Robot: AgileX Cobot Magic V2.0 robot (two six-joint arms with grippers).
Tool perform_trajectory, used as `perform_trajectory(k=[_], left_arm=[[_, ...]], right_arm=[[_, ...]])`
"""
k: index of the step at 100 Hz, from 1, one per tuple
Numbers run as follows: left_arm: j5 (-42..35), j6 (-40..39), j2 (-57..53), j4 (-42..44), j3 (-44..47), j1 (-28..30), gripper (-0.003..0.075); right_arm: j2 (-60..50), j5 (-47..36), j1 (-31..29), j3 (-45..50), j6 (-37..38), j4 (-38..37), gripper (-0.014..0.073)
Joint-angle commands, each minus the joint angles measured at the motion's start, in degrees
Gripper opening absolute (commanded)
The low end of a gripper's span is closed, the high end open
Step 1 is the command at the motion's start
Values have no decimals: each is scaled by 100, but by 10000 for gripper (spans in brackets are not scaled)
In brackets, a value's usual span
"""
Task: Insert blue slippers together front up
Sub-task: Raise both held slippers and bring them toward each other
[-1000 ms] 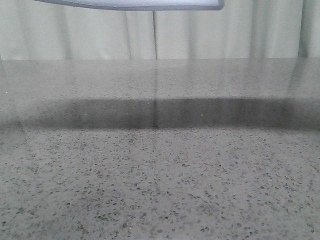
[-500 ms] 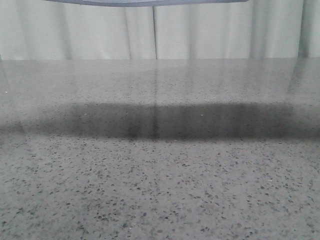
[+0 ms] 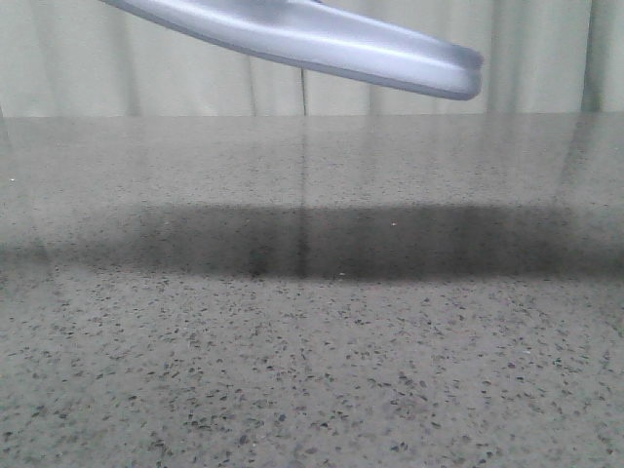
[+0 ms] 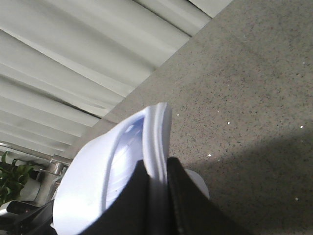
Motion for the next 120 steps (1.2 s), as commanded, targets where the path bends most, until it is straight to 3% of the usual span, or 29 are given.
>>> perform_trajectory(k=[1,27,77,120], left_arm=[[668,30,-67,-743,-164,-37,29],[1219,205,-67,-1408,-164,-37,29],[1849,303,-67,-1900,-164,-37,29],[2052,338,-67,-1985,-164,-50,29]], right_arm=[[84,273,7,-216,-297,542,-107],[247,502,7,-216,-1071,1242,-107],[323,579,7,-216,-1646,1576,-107],[1171,1486,7,-216,-3344,3306,-107]])
